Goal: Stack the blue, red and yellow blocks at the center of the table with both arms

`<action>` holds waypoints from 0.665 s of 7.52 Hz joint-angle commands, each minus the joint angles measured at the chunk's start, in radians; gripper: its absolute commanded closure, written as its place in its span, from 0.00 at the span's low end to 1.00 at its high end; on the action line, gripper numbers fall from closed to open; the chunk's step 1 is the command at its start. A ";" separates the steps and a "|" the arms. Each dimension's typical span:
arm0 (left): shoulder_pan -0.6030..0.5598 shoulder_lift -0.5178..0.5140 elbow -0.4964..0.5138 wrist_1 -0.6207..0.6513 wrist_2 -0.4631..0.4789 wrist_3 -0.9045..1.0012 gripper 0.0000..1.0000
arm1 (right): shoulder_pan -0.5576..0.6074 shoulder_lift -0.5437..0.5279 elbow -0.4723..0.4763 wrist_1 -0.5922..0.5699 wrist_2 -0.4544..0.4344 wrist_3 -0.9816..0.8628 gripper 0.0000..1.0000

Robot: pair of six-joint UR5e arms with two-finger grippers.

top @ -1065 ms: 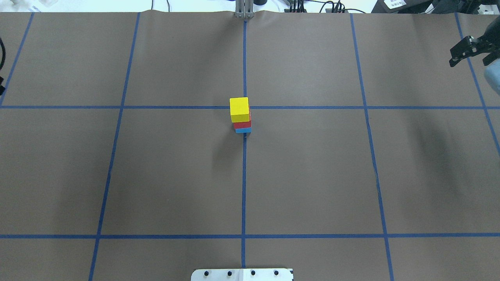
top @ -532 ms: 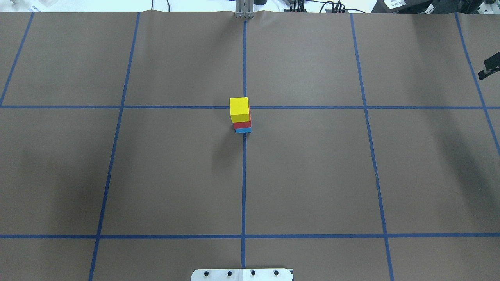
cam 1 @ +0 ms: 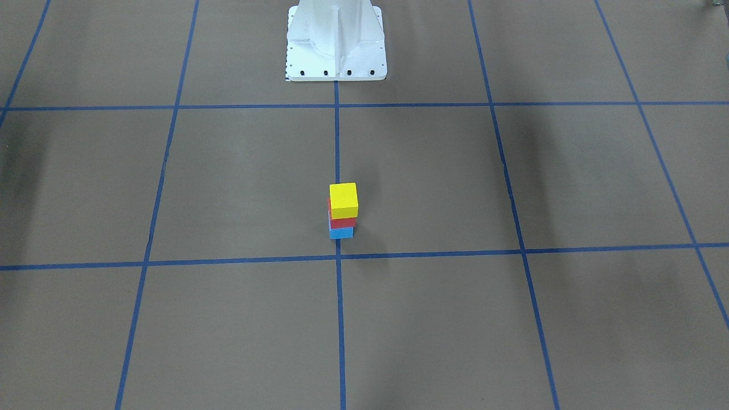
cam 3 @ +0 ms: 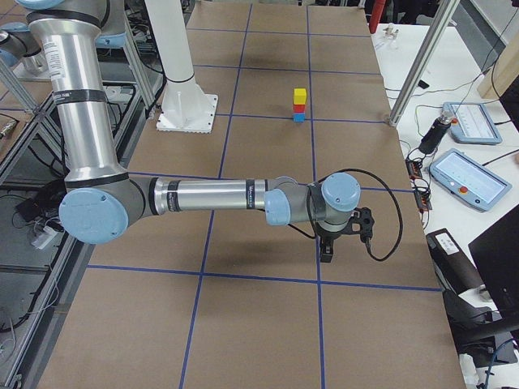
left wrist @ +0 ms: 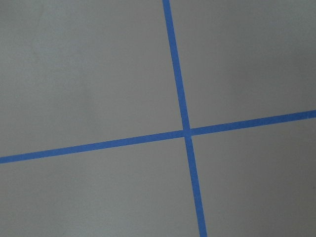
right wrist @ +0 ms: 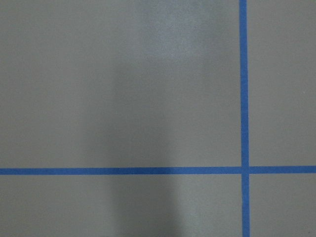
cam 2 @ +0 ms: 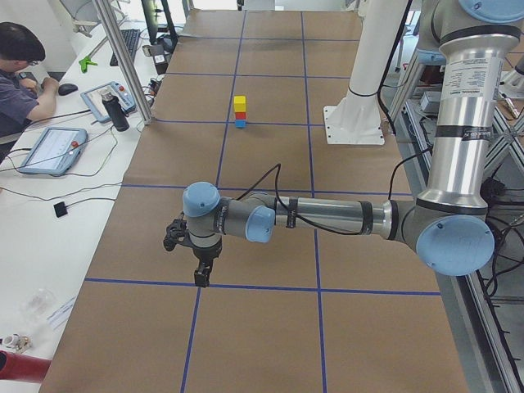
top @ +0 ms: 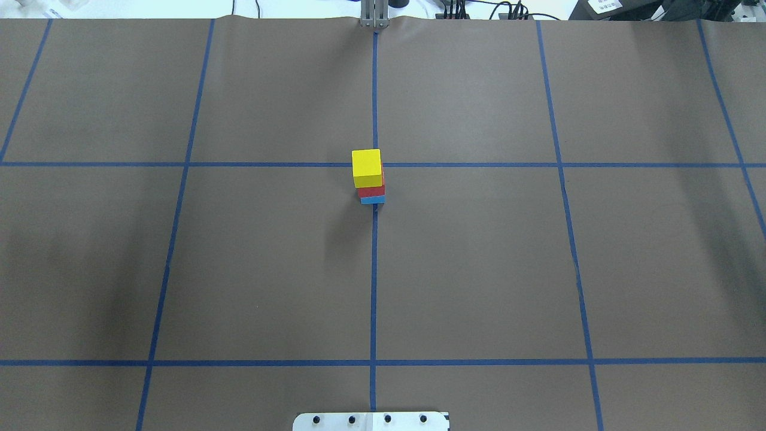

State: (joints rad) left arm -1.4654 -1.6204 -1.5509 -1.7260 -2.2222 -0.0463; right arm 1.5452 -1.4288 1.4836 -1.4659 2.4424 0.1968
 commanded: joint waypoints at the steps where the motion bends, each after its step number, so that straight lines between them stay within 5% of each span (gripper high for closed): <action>1: -0.024 0.002 -0.001 0.002 -0.004 -0.001 0.00 | 0.038 -0.016 0.017 -0.067 0.006 -0.051 0.01; 5: -0.113 0.045 -0.050 0.023 -0.120 0.010 0.00 | 0.038 -0.018 0.029 -0.106 0.001 -0.053 0.01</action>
State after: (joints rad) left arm -1.5618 -1.5830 -1.5784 -1.7151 -2.3279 -0.0385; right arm 1.5836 -1.4454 1.5120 -1.5696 2.4466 0.1445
